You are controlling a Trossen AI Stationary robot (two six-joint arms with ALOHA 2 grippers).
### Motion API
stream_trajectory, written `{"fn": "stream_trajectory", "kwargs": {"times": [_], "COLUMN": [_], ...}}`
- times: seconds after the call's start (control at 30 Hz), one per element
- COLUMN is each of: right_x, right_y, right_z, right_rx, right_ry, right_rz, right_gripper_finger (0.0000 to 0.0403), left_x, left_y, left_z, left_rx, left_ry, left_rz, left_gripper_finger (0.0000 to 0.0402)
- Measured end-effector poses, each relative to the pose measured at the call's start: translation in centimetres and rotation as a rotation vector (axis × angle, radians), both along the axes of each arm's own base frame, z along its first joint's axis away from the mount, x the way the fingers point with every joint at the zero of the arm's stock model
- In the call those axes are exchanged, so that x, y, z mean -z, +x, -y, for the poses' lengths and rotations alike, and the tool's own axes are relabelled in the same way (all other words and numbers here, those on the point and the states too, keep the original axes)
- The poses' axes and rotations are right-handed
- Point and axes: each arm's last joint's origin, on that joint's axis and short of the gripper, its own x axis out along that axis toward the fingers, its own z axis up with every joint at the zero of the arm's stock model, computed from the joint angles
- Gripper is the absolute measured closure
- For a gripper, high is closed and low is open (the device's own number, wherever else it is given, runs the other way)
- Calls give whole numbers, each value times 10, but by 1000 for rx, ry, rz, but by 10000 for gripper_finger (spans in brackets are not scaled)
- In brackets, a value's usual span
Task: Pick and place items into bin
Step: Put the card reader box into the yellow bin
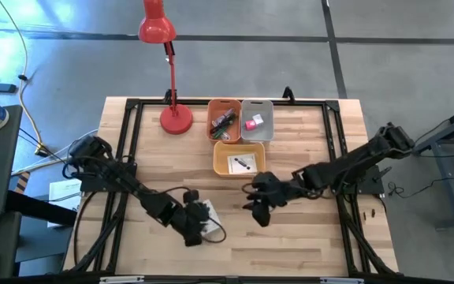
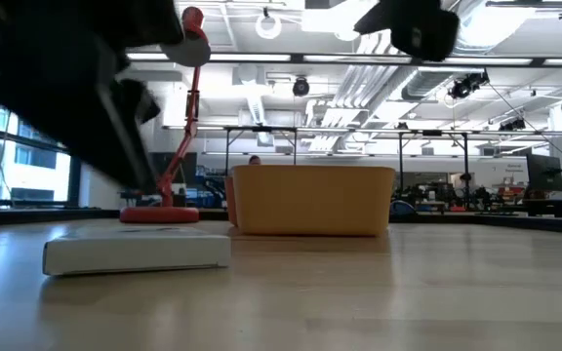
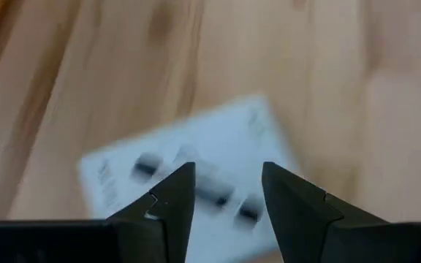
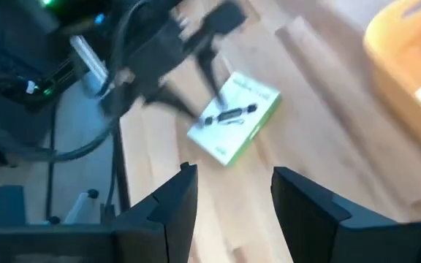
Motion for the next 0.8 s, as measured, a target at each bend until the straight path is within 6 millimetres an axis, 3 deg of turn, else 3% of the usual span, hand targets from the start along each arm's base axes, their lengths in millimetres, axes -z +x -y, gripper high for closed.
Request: {"fn": "stream_trajectory", "kwargs": {"times": [0.13,0.37,0.6,0.8], "right_x": [25,58,67,69], "right_y": [-7,-25,-36,-38], "right_z": [-15,-32,-43,-45], "right_rx": [10,61,72,63], "right_ry": [77,232,238,225], "right_rz": [37,185,177,157], "right_gripper_finger": [238,238,238,238], "left_x": [-4,-6,6,6], "left_y": [-12,-16,-12,-4], "left_z": [-20,-40,-40,-38], "left_rx": [18,119,216,211], "left_ry": [37,43,18,31], "left_rz": [-168,-302,-356,-274], "left_gripper_finger": [252,252,252,252]}}
